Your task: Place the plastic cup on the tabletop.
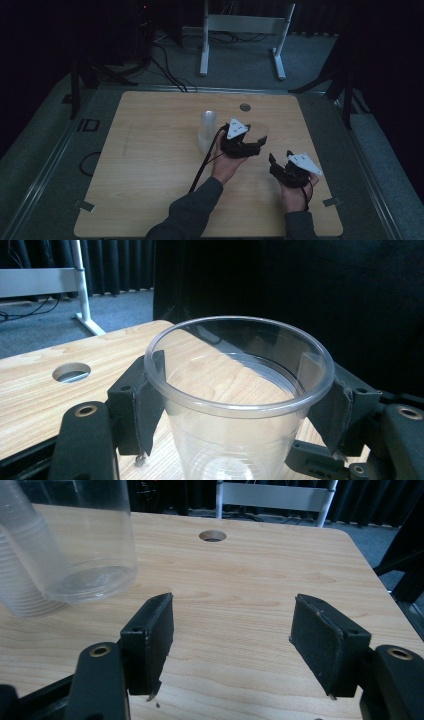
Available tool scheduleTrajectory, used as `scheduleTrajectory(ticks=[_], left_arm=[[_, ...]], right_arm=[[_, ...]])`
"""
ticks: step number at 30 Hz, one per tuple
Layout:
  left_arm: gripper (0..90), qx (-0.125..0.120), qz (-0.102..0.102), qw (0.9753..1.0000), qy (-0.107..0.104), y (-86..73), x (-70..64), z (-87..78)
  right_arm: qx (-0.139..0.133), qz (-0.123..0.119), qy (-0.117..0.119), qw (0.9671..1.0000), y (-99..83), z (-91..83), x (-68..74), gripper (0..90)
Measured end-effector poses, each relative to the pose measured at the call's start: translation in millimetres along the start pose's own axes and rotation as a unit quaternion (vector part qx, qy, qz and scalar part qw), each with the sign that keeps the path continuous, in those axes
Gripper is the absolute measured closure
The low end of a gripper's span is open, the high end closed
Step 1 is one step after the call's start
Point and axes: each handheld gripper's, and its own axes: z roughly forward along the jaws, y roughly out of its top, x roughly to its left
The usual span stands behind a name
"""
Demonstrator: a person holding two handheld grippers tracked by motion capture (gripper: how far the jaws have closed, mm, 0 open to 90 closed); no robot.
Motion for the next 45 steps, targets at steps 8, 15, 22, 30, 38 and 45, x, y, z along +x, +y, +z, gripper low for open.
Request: scheduleTrajectory(ticks=[8,15,22,30,38,45], left_arm=[[29.1,-0.005,0.005,1.0,-0.004,0.1,-2.5,-4.0],[29.1,-0.008,0.006,0.9999,-0.003,-4.1,-2.7,-6.5],[29.1,-0.011,0.003,0.9999,-0.002,-7.9,-0.5,-9.2],[29.1,-0.013,0.01,0.9999,0.0,-12.3,-0.1,-11.3],[28.9,-0.017,0.017,0.9996,0.013,-14.6,1.9,-14.7],[28.7,-0.024,0.019,0.9993,0.022,-17.2,3.8,-17.8]], right_arm=[[0.0,0.003,-0.002,1.0,-0.3,-1.0,-1.6,33.2],[0.001,0.0,-0.003,1.0,-1.0,-1.0,-1.6,33.2],[0.003,0.001,-0.003,1.0,-2.2,-1.2,-2.7,33.2],[0.003,-0.001,-0.002,1.0,-3.1,-1.0,-2.2,33.2],[0.003,0.0,-0.002,1.0,-4.4,-1.2,-3.0,33.2],[0.004,0.001,-0.003,1.0,-4.7,-1.6,-3.4,33.2]])
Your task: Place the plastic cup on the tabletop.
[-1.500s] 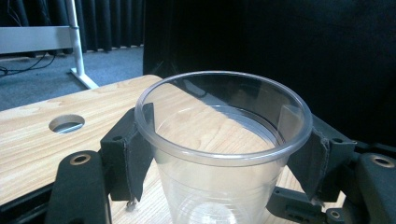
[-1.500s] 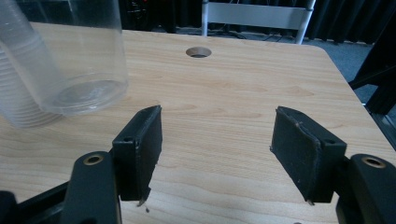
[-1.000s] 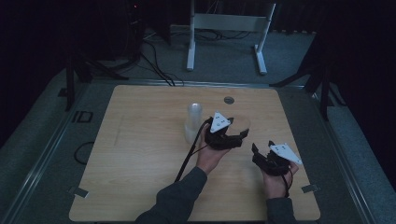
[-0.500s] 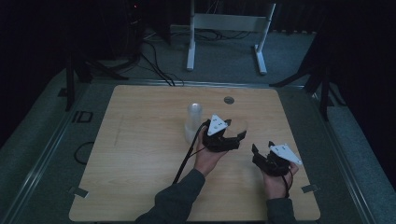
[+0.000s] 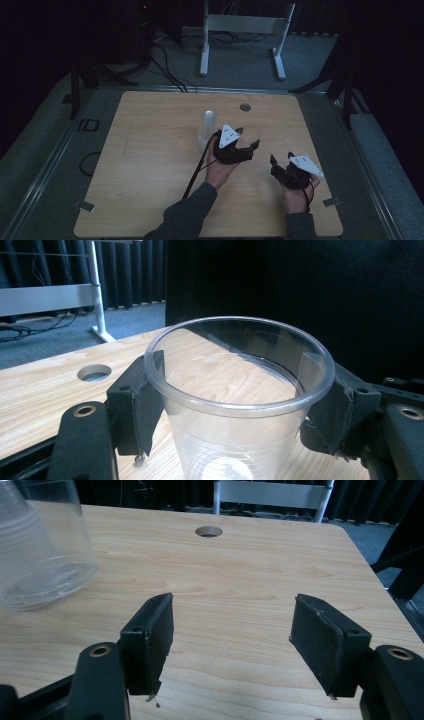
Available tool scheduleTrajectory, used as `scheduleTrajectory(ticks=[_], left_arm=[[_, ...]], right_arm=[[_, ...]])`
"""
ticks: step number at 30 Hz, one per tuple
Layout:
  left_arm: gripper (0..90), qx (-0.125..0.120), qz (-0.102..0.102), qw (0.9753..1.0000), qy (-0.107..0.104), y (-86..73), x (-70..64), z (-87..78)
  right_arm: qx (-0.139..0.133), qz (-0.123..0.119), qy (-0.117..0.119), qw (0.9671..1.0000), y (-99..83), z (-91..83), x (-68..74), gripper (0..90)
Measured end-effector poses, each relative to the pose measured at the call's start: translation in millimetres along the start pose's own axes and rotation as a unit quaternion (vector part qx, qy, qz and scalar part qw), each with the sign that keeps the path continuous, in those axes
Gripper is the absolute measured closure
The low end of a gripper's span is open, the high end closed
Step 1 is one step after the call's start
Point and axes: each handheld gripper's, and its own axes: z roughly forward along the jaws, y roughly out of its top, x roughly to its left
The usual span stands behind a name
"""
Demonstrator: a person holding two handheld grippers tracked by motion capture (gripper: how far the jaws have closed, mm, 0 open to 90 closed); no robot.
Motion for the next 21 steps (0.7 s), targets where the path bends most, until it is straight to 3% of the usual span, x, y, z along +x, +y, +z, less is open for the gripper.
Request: scheduleTrajectory(ticks=[21], left_arm=[[28.6,0.006,0.001,0.9999,0.012,-13.8,3.4,0.4]], right_arm=[[0.003,0.001,0.001,1.0,-1.6,1.4,0.6,33.1]])
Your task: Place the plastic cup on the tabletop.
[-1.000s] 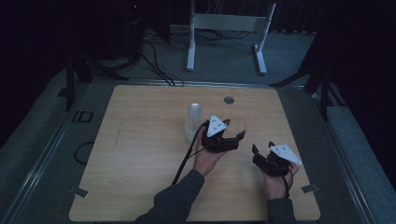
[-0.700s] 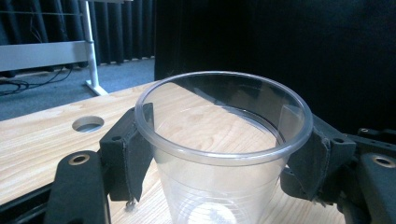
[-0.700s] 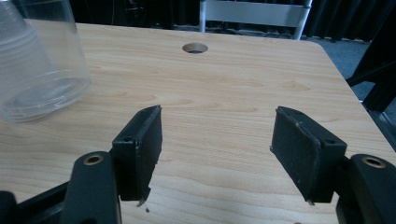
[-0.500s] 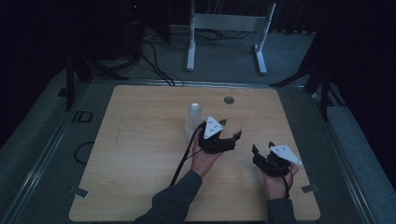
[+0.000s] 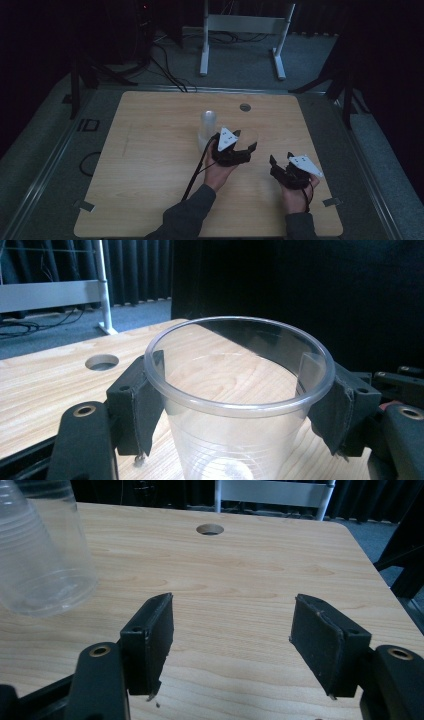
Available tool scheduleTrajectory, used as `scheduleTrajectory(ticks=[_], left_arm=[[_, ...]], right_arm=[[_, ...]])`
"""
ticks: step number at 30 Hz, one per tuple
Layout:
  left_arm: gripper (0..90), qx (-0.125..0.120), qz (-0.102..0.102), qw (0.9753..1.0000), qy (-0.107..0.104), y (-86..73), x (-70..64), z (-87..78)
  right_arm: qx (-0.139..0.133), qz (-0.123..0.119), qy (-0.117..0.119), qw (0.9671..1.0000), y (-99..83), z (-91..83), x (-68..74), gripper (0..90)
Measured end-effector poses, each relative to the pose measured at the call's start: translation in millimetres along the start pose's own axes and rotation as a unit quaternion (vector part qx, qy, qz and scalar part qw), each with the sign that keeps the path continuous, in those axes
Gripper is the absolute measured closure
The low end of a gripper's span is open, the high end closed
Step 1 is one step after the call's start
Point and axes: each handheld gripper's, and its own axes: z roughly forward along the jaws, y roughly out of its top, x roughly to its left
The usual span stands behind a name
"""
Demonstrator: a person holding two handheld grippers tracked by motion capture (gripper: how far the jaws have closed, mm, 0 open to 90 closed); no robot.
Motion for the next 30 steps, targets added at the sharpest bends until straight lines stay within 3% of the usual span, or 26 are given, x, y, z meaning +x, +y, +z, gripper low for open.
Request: scheduleTrajectory(ticks=[30], left_arm=[[28.7,0.007,-0.003,0.9999,0.013,-15.2,9.0,1.1]], right_arm=[[-0.003,0.0,0.0,1.0,-0.7,-1.1,-0.2,33.2]])
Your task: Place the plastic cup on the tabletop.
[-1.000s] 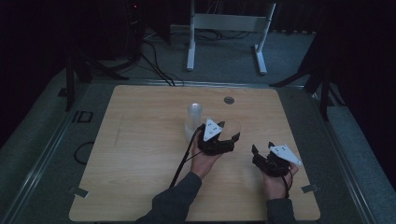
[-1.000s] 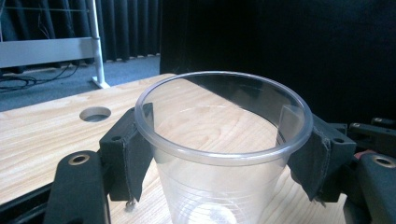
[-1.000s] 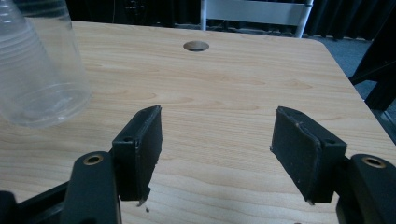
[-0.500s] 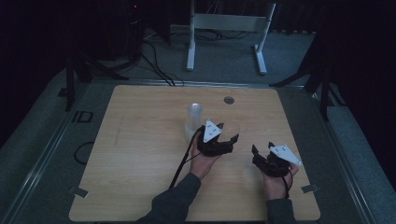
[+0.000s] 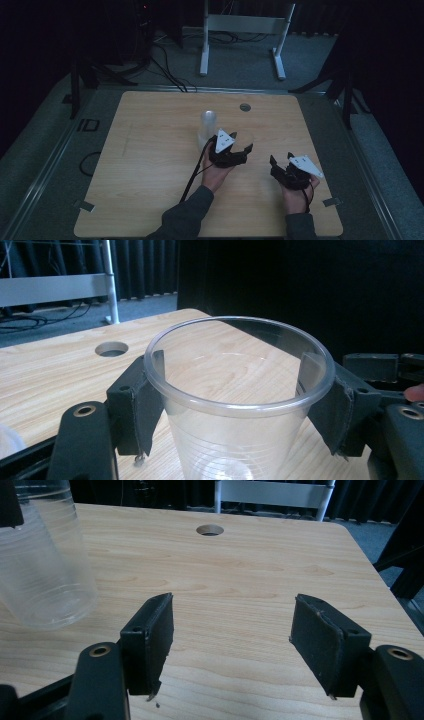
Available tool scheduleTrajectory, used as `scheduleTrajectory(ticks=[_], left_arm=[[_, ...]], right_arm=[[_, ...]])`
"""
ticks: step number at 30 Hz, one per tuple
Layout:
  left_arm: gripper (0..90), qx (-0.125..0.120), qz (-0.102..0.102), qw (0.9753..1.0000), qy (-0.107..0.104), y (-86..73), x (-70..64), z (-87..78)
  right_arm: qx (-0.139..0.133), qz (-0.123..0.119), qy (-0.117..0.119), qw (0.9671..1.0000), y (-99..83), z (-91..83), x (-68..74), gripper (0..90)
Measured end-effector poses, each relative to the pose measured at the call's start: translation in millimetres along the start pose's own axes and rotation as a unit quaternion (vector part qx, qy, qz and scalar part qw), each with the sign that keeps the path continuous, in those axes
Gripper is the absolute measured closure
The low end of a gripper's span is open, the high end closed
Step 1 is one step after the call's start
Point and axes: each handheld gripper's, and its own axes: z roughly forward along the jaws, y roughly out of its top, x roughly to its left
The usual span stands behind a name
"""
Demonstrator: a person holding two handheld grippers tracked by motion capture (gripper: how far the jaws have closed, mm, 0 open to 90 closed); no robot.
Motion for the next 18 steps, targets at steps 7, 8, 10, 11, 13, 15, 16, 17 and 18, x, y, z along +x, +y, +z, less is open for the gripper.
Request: scheduleTrajectory(ticks=[7,8,10,11,13,15,16,17,18], left_arm=[[28.7,0.003,-0.002,1.0,0.003,-6.6,2.9,0.4],[28.6,0.005,0.0,1.0,0.003,-7.1,3.1,0.3],[28.6,0.006,0.001,1.0,0.004,-7.9,3.2,0.5],[28.6,0.005,0.001,1.0,0.004,-8.2,3.3,0.7],[28.6,0.007,0.002,1.0,0.005,-9.5,2.9,1.0],[28.6,0.007,0.003,1.0,0.004,-10.2,2.8,1.1],[28.6,0.007,0.005,1.0,0.004,-10.8,2.8,1.3],[28.6,0.008,0.005,0.9999,0.004,-11.4,2.8,1.3],[28.6,0.008,0.005,0.9999,0.004,-12.0,2.8,1.5]], right_arm=[[0.0,0.0,0.001,1.0,0.2,-0.1,-0.2,33.2],[0.0,0.0,0.001,1.0,0.2,-0.1,-0.1,33.2],[0.0,-0.001,0.001,1.0,0.2,0.0,-0.1,33.1],[0.0,-0.001,0.001,1.0,0.2,0.0,-0.1,33.1],[0.0,0.0,0.001,1.0,0.2,0.0,-0.2,33.2],[0.0,0.0,0.001,1.0,0.2,0.0,-0.2,33.1],[0.0,0.0,0.001,1.0,0.1,0.0,-0.2,33.2],[0.0,0.0,0.001,1.0,0.2,0.0,-0.1,33.1],[0.0,0.0,0.001,1.0,0.2,0.0,-0.1,33.2]])
